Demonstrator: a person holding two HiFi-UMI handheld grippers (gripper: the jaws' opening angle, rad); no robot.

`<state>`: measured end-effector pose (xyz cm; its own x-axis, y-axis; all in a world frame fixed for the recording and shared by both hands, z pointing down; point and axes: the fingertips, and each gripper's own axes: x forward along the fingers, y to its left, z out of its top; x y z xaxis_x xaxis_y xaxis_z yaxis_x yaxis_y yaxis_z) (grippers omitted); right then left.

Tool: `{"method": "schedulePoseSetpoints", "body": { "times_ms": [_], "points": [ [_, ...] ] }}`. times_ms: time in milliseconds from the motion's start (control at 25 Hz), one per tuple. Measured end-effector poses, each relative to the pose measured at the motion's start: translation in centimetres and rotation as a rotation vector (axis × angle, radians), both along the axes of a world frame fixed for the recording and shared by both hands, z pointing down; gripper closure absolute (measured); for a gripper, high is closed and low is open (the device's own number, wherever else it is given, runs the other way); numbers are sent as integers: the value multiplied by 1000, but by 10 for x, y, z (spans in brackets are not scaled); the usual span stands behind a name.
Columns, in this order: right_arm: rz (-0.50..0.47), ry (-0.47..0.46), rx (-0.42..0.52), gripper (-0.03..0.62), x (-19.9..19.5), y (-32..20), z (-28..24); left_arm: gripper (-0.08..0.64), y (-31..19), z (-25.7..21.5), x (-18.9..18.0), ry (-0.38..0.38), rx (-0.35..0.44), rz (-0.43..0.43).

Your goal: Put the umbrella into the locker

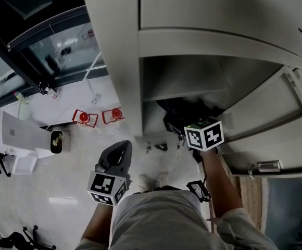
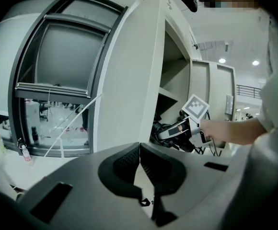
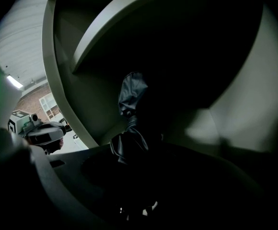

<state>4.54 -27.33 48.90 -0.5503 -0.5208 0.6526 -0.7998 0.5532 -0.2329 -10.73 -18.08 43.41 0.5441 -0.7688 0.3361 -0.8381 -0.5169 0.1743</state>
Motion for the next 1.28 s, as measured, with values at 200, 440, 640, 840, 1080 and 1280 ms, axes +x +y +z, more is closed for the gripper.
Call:
{"method": "schedulePoseSetpoints", "body": {
  "times_ms": [200, 440, 640, 840, 1080, 1280],
  "points": [
    [-12, 26, -1, 360, -2, -7, 2, 543, 0, 1, -4, 1, 0, -12],
    [-27, 52, -13, 360, -4, -11, 6, 543, 1, 2, -7, 4, -3, -19],
    [-43, 74, -24, 359, -4, -13, 11, 543, 1, 3, -9, 7, -5, -26],
    [-65, 104, -37, 359, -5, -17, 14, 543, 2, 4, -9, 6, -16, -23],
    [-90, 129, -58, 359, -9, -20, 18, 543, 1, 3, -10, 8, -9, -30],
    [-111, 145, -75, 359, -11, -22, 22, 543, 0, 3, -12, 6, -11, -40]
  ]
}}
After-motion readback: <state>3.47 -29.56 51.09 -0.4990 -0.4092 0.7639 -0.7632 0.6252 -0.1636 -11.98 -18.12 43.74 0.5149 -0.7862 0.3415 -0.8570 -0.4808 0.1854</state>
